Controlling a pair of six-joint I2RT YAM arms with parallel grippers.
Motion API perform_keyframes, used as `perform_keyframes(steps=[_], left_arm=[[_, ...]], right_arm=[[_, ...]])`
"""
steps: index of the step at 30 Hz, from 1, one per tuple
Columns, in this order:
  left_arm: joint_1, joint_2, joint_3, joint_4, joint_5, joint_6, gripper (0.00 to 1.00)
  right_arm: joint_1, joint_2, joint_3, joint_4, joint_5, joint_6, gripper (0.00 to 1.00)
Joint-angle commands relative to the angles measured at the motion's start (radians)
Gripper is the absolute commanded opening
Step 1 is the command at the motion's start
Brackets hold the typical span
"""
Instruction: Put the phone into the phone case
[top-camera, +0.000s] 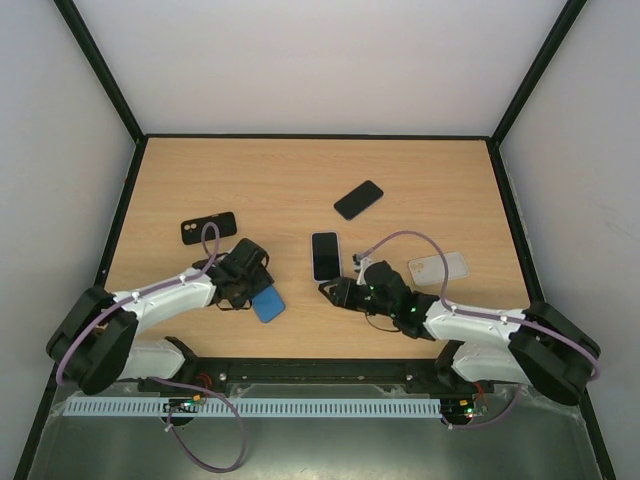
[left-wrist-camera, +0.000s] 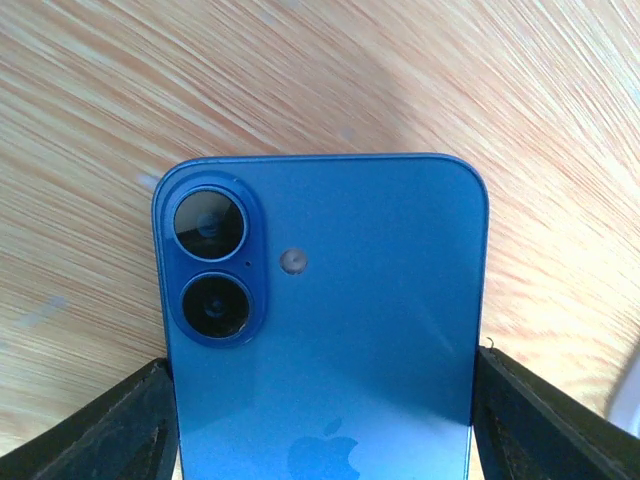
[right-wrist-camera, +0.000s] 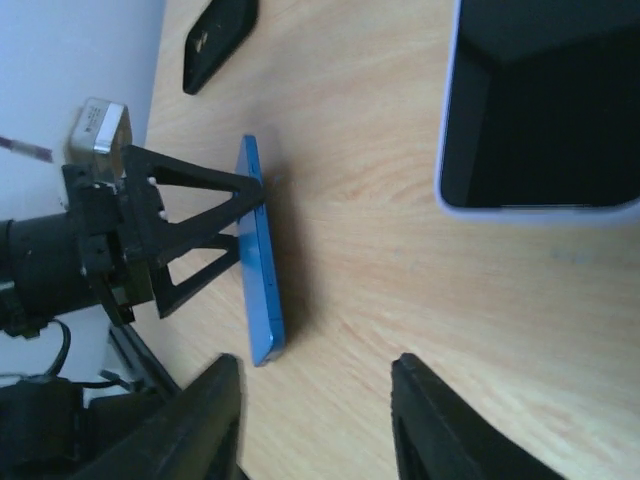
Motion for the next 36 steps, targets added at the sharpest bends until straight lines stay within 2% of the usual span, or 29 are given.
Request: perform_keyframes(steps=[1, 6, 12, 18, 23, 33, 36], left_arm=[[-0.031, -0.006, -0.034, 0.102, 0.132, -0.024, 0.62], [-0.044, 0.005, -0.038, 0.148, 0.181, -0.026, 0.61], [-0.058, 0.0, -0.053, 0.207, 0.214, -0.034, 0.61], [-0.071, -0.021, -0.062, 0.243, 0.227, -0.046, 0.6], [-0.073, -0.024, -0.066, 0.263, 0.236, -0.053, 0.59], [-0.075, -0.016, -0.071, 0.279, 0.248, -0.056, 0.57], [-0.076, -0.019, -0.073, 0.283, 0.247, -0.061, 0.57]], right_arm=[[0.056, 0.073, 0.004, 0.129, 0.019, 0.035, 0.37], [0.105, 0.185, 0.043, 0.228, -0.026, 0.025, 0.39], [0.133, 0.318, 0.101, 0.254, -0.088, 0.009, 0.43], [0.135, 0.332, 0.09, 0.292, -0.106, 0.006, 0.35], [0.134, 0.359, 0.101, 0.28, -0.121, -0.002, 0.34], [0.135, 0.419, 0.119, 0.269, -0.136, -0.006, 0.39], [0.135, 0.429, 0.118, 0.279, -0.144, -0.005, 0.32]])
